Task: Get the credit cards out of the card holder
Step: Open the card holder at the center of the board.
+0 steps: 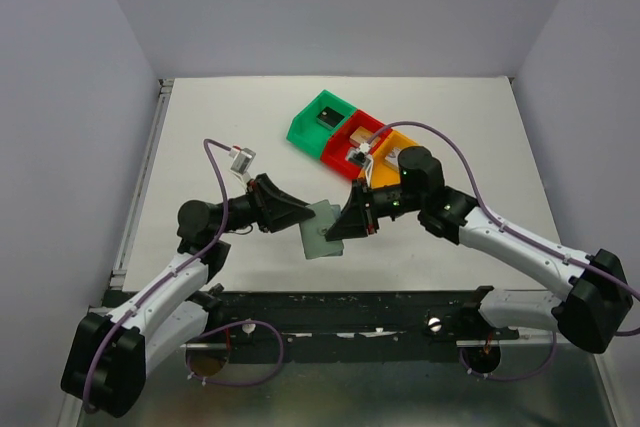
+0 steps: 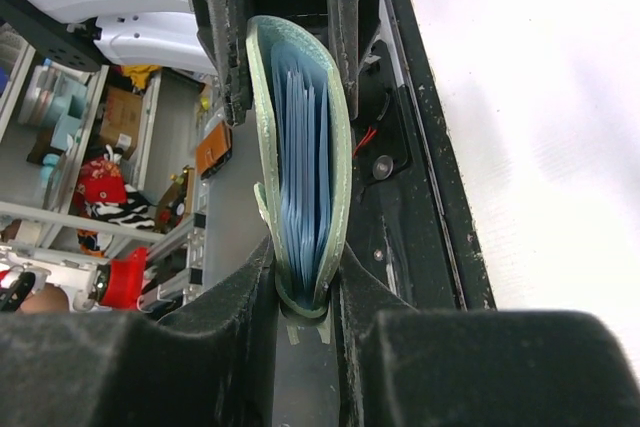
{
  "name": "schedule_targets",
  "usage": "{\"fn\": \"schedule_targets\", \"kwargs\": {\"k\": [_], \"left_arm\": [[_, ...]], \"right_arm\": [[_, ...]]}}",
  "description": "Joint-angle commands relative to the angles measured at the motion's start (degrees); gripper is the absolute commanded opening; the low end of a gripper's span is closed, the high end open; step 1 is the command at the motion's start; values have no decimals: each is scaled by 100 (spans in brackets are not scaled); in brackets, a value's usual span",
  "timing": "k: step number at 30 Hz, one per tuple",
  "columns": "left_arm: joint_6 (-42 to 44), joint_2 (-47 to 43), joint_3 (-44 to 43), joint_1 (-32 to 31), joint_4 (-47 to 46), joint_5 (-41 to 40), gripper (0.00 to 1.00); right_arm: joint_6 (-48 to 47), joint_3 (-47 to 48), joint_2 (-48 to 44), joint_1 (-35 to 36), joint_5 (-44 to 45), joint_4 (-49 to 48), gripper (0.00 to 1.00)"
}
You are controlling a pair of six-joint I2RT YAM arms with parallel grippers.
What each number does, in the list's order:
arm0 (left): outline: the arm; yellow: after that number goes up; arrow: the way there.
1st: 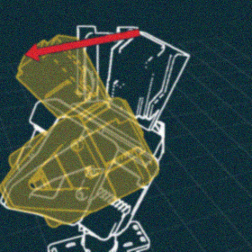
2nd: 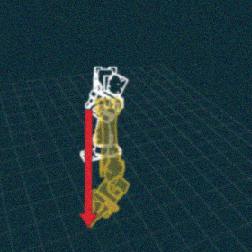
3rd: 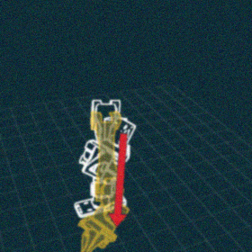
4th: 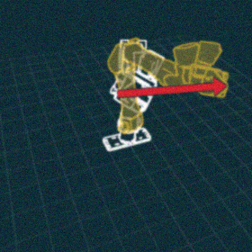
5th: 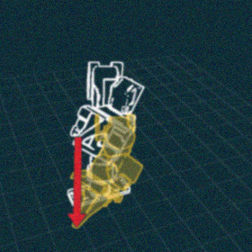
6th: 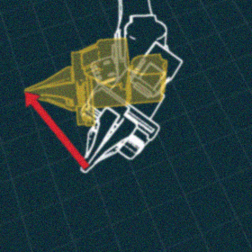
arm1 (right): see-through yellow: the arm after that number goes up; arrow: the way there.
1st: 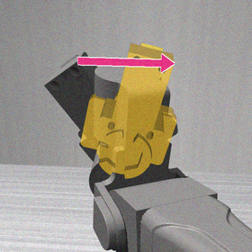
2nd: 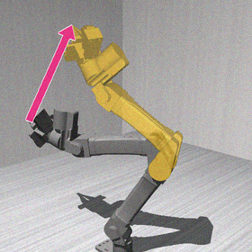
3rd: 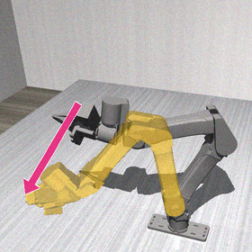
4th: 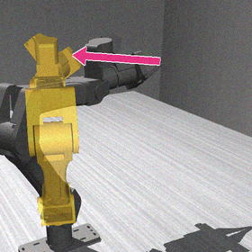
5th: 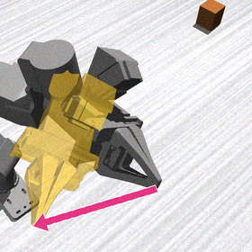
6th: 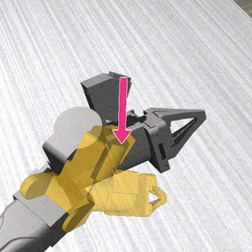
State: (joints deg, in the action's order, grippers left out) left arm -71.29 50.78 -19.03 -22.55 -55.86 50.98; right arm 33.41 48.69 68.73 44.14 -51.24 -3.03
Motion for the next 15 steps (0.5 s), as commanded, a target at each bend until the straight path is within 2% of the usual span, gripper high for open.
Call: {"fn": "schedule_targets", "kwargs": {"k": [1, 4, 7, 8, 11, 15], "left_arm": [[-184, 107, -180, 22, -663, 360, 38], [-219, 133, -189, 31, -777, 448, 26], [-184, 125, -198, 22, -760, 492, 9], [-166, 125, -198, 31, -734, 483, 1], [-114, 81, -216, 22, -611, 457, 0], [245, -217, -268, 31, 212, 63, 0]], "right_arm": [[-27, 281, 79, -11, -290, -23, 27], [-19, 299, 97, -11, -290, -23, 32], [16, 326, 106, -11, -281, -31, 40], [25, 343, 97, -11, -255, -14, 46], [43, 326, 53, -11, -158, 13, 58], [69, 194, -79, -11, 263, 153, 65]]}}
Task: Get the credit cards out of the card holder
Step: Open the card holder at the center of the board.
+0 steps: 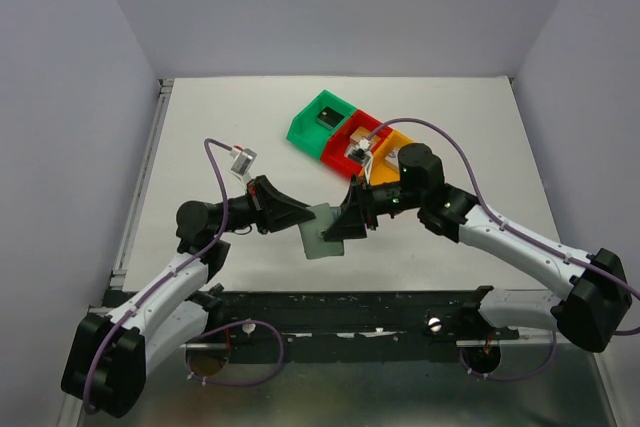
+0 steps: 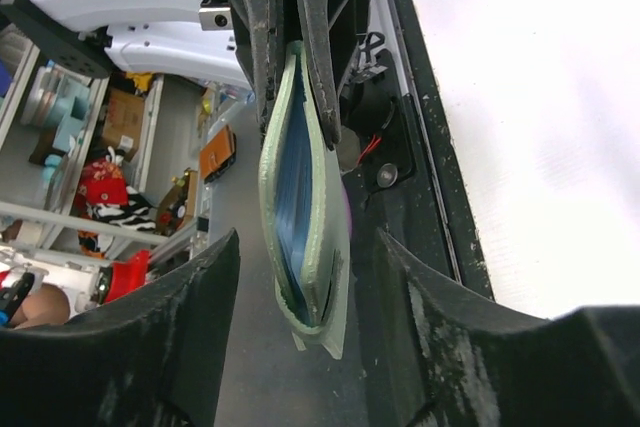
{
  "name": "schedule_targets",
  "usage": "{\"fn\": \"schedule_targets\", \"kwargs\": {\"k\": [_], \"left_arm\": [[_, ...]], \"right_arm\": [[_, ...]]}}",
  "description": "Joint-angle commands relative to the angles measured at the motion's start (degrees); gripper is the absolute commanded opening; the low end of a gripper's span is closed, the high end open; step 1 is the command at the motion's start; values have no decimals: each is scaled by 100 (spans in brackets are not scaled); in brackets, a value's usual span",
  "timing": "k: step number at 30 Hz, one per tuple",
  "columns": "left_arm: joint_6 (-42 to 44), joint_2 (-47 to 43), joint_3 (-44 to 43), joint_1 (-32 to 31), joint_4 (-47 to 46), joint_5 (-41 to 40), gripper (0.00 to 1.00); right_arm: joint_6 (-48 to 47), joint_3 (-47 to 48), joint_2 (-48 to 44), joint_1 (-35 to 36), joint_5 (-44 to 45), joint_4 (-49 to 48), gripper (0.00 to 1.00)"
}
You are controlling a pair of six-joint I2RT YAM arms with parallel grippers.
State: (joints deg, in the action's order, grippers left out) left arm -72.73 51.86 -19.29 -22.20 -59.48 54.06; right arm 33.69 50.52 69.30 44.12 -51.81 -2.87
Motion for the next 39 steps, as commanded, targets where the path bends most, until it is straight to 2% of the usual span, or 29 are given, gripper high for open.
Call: {"fn": "schedule_targets", "kwargs": {"k": [1, 7, 18, 20, 23, 28, 29, 30, 32, 33, 35, 39], "left_arm": [[539, -447, -259, -13, 874, -395, 0], [1401, -1370, -540, -4, 2808, -1608, 0], [1340, -1459, -629, -22, 3048, -2022, 0], [1340, -1450, -594, -13, 3048, -2049, 0], [1331, -1459, -594, -30, 3057, -2084, 0], [1410, -1538, -611, -30, 3258, -2216, 1], [1428, -1547, -629, -30, 3320, -2225, 6], [1454, -1556, -646, -30, 3381, -2216, 18], [1490, -1573, -690, -30, 3496, -2199, 56], [1472, -1599, -690, -30, 3531, -2172, 70], [1463, -1661, -673, -30, 3619, -2154, 85], [1350, -1775, -541, -4, 3462, -1997, 97]], "right_arm": [[93, -59, -179, -9, 460, 147, 65], [559, -508, -294, -9, 901, -362, 66], [1156, -587, -171, -9, 884, -1337, 62], [1253, -544, -66, 0, 813, -1461, 57], [1385, -543, 75, 9, 752, -1681, 43], [1474, -605, 163, 35, 699, -1839, 29], [1474, -614, 146, 35, 690, -1857, 26], [1456, -614, 137, 35, 673, -1848, 21], [1421, -631, 93, 36, 620, -1875, 14], [1429, -640, 75, 35, 576, -1918, 10], [1473, -693, 58, 35, 462, -2111, 4], [1605, -798, 5, 18, 233, -2541, 1]]}}
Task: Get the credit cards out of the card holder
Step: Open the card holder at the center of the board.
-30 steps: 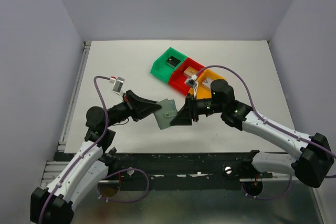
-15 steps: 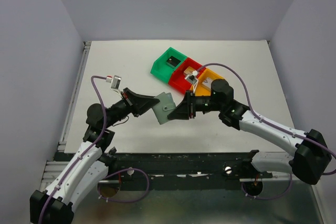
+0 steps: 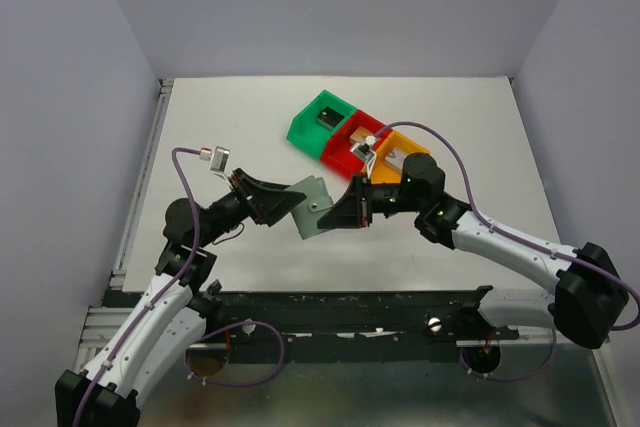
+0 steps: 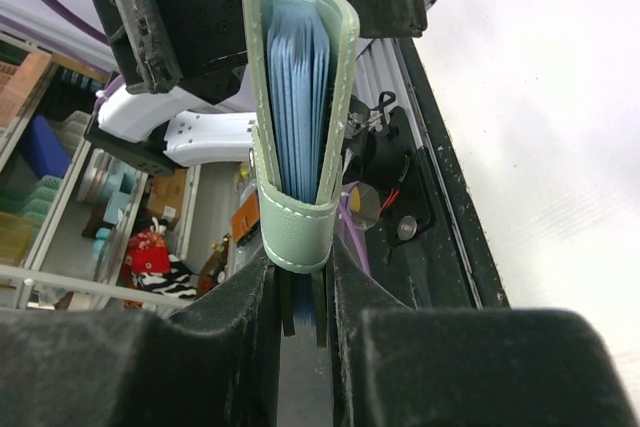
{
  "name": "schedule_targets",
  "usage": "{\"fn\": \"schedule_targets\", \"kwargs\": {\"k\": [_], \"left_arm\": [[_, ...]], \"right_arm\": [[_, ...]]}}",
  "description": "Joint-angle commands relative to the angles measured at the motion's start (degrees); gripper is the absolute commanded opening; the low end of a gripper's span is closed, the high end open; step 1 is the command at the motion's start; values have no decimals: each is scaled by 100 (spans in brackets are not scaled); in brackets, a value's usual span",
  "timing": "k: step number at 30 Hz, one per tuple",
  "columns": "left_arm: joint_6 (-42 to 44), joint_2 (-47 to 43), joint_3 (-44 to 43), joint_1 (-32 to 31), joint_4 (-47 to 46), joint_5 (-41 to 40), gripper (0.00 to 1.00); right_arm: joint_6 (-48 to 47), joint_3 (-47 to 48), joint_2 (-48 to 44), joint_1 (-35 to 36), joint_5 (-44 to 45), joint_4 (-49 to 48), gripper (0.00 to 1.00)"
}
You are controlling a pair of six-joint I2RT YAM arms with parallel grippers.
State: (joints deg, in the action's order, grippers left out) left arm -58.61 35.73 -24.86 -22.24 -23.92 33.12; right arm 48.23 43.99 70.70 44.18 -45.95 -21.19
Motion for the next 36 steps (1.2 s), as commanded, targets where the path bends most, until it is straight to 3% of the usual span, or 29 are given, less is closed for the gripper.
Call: {"fn": "schedule_targets", "kwargs": {"k": [1, 11, 19, 24, 29, 36], "left_arm": [[-141, -188, 86, 18, -269, 150, 98], [-1293, 224, 482, 273, -2458, 976, 95], [-1504, 295, 430, 273, -3039, 1135, 92], [-1574, 426, 342, 273, -3250, 1319, 83], [-1741, 593, 342, 264, -3584, 1407, 82], [-1689, 752, 184, 238, -3584, 1592, 55]], "right_arm": [[187, -171, -144, 11, -414, -824, 0], [1179, -531, 49, -41, -1056, -2898, 0], [1286, -575, 120, -33, -1082, -3032, 1], [1242, -532, 155, -33, -1091, -2961, 1], [1277, -444, 225, -33, -1135, -2970, 1], [1092, -321, 208, -33, -1153, -2583, 1]]}}
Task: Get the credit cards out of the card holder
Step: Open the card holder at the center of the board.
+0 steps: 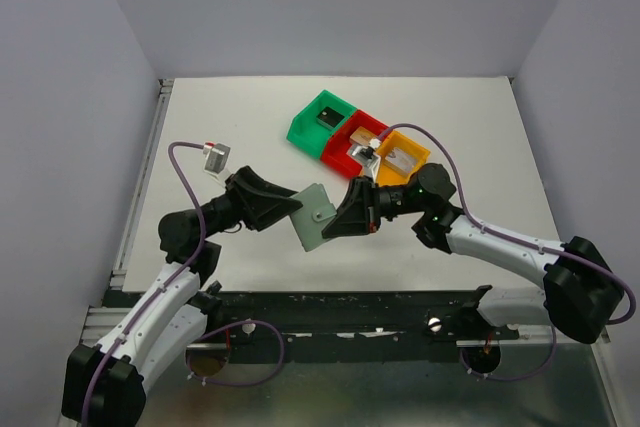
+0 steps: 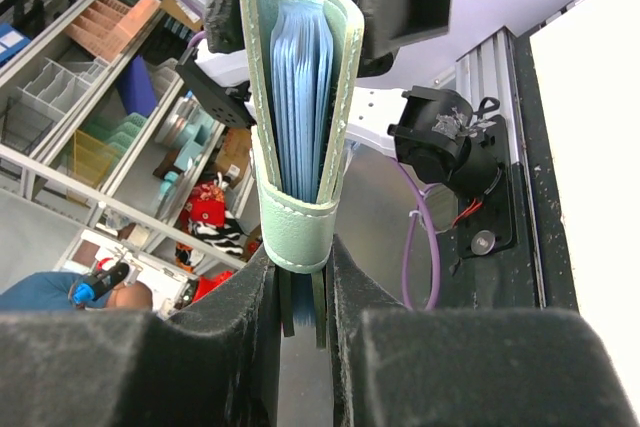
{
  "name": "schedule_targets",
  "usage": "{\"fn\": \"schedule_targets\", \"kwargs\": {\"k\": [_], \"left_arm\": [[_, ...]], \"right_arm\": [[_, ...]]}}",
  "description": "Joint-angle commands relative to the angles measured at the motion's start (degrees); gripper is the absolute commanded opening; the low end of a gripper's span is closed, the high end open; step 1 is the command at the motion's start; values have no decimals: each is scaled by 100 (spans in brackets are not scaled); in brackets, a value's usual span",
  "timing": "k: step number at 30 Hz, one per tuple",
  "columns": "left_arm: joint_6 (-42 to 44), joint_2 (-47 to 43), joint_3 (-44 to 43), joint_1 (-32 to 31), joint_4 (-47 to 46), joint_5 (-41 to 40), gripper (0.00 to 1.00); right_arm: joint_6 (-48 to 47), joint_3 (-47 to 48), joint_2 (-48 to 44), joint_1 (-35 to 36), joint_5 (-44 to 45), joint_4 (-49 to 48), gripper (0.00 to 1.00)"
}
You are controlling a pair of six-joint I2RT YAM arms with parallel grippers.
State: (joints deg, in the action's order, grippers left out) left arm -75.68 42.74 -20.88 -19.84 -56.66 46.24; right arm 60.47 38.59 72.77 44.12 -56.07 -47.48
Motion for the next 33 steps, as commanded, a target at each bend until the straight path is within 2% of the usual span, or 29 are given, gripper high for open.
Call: {"fn": "schedule_targets", "kwargs": {"k": [1, 4, 7, 14, 22, 27, 33], "left_arm": [[27, 59, -223, -12, -284, 289, 52], [62, 111, -258, -38, -240, 316, 44], [115, 173, -346, -82, -187, 395, 41], [589, 191, -574, -240, 523, 465, 27], [1221, 121, -777, -372, 1542, 351, 0], [1670, -73, -900, -381, 2439, 114, 0], [2302, -319, -1207, -381, 3704, -255, 0]], "right_arm": [[-149, 228, 0, -26, -149, 72, 1], [-219, 289, -9, -26, -176, 221, 3], [-412, 377, -52, -26, -185, 581, 8], [-878, 588, -176, -26, -132, 1434, 26], [-1238, 738, -299, -26, -53, 2058, 38], [-1406, 782, -369, -26, 17, 2383, 45], [-1590, 826, -509, -26, 184, 2744, 61]]}}
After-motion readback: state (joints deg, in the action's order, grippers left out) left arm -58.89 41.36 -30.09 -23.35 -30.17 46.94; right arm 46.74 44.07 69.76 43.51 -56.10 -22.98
